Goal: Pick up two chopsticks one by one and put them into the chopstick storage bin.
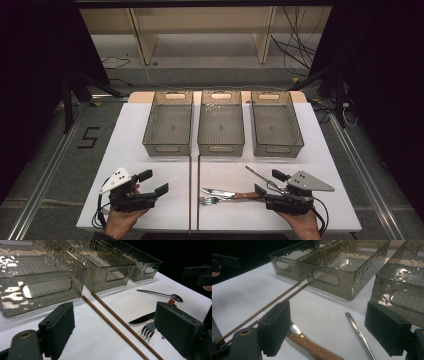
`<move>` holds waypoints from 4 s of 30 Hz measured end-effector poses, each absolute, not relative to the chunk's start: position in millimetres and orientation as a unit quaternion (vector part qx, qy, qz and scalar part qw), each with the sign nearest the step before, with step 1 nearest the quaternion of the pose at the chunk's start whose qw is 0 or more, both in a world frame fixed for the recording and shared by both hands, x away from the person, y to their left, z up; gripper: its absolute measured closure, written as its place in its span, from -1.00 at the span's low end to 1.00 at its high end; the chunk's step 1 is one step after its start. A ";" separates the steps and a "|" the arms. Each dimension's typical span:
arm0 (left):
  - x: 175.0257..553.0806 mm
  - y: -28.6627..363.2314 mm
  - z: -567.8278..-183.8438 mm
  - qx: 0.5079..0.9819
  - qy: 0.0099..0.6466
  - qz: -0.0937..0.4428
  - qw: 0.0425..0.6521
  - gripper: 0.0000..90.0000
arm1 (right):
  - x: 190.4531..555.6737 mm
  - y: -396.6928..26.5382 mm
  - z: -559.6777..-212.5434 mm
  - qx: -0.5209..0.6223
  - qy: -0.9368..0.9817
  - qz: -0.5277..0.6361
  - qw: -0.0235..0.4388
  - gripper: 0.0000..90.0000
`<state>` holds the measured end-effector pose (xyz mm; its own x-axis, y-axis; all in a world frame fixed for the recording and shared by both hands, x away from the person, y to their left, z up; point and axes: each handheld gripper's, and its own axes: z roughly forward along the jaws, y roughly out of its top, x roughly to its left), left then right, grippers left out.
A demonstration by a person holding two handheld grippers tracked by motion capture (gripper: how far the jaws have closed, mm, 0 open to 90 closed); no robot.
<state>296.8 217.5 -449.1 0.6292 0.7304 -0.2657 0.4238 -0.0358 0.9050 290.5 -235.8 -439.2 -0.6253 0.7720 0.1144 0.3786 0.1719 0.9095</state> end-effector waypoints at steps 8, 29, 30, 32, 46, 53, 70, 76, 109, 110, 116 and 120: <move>297.0 217.2 -449.2 0.707 0.409 0.136 0.561 -0.64 | 291.1 -236.1 -438.7 0.388 0.742 0.511 0.192 -0.51; 297.5 217.7 -449.3 0.704 0.411 0.138 0.562 -0.64 | 302.0 -231.0 -420.2 0.353 0.788 0.474 0.175 -0.45; 297.5 217.7 -449.1 0.704 0.411 0.138 0.562 -0.64 | 304.9 -230.2 -416.6 0.349 0.796 0.464 0.172 -0.45; 297.5 217.8 -449.1 0.704 0.412 0.138 0.562 -0.64 | 307.9 -229.6 -412.9 0.342 0.803 0.457 0.169 -0.44; 297.7 218.2 -449.3 0.704 0.412 0.138 0.562 -0.64 | 322.0 -216.3 -397.3 0.315 0.838 0.415 0.161 -0.42; 298.1 218.2 -449.4 0.705 0.414 0.137 0.560 -0.64 | 328.0 -207.2 -397.0 0.313 0.848 0.397 0.156 -0.42; 303.6 175.5 -443.5 0.751 0.475 0.096 0.448 -0.59 | 328.4 -190.3 -399.8 0.317 0.851 0.384 0.168 -0.42; 308.2 148.4 -441.4 0.779 0.479 0.082 0.396 -0.53 | 324.6 -193.5 -401.9 0.327 0.845 0.388 0.169 -0.43; 312.3 119.9 -457.3 0.835 0.460 0.042 0.299 0.29 | 311.8 -202.6 -413.9 0.336 0.845 0.384 0.157 -0.42; 312.5 115.1 -457.0 0.840 0.456 0.045 0.290 0.28 | 311.9 -202.8 -413.9 0.337 0.845 0.385 0.157 -0.42; 317.6 107.3 -462.2 0.850 0.457 0.045 0.257 0.30 | 311.2 -204.0 -413.5 0.340 0.843 0.386 0.156 -0.42; 319.2 101.8 -466.3 0.854 0.457 0.043 0.245 0.28 | 311.4 -204.4 -414.1 0.339 0.844 0.386 0.156 -0.42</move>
<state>319.2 101.8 -466.3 0.5778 0.8021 -0.1511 0.7602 -0.4614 0.4575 311.4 -204.4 -414.1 -0.7209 0.6930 -0.0013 0.4526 0.4722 0.7564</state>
